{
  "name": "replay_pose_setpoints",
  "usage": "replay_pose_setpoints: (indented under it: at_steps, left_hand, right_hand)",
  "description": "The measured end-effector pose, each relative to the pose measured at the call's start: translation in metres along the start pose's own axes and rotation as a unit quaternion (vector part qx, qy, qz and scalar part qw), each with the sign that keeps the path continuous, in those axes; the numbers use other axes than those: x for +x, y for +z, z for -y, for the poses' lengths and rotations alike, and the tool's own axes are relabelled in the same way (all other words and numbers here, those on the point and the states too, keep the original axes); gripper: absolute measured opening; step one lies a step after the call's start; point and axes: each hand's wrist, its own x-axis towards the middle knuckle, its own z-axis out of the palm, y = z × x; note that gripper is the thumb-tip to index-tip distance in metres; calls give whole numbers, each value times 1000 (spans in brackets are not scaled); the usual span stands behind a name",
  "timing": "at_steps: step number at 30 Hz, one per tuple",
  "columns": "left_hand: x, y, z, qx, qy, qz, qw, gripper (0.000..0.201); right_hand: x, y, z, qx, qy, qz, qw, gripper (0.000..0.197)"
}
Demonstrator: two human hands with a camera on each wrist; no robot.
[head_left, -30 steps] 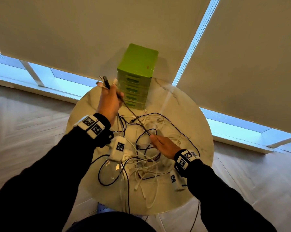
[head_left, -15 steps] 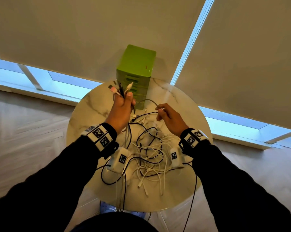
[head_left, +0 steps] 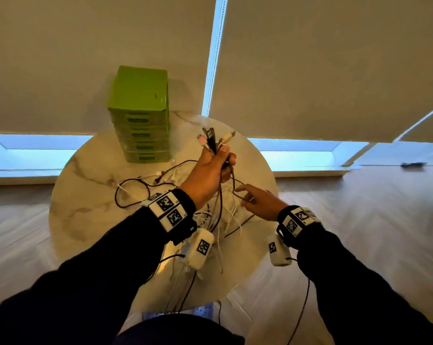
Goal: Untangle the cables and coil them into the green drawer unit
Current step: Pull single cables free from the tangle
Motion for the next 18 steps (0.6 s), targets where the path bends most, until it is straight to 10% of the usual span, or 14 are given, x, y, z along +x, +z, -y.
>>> replay_pose_setpoints:
  at_steps: [8,14,18]
  left_hand:
    - [1,55,48,152,-36,74,985,37]
    - [1,67,56,160,-25,80,983,20]
    - [1,64,46,52,-57,84,994,24]
  right_hand:
    - [-81,-10,26,223,-50,-55,972,27]
    - [-120,-13,-1,159,51,-268,949,32]
    - [-137,0,-69,43,199,-181,962,25]
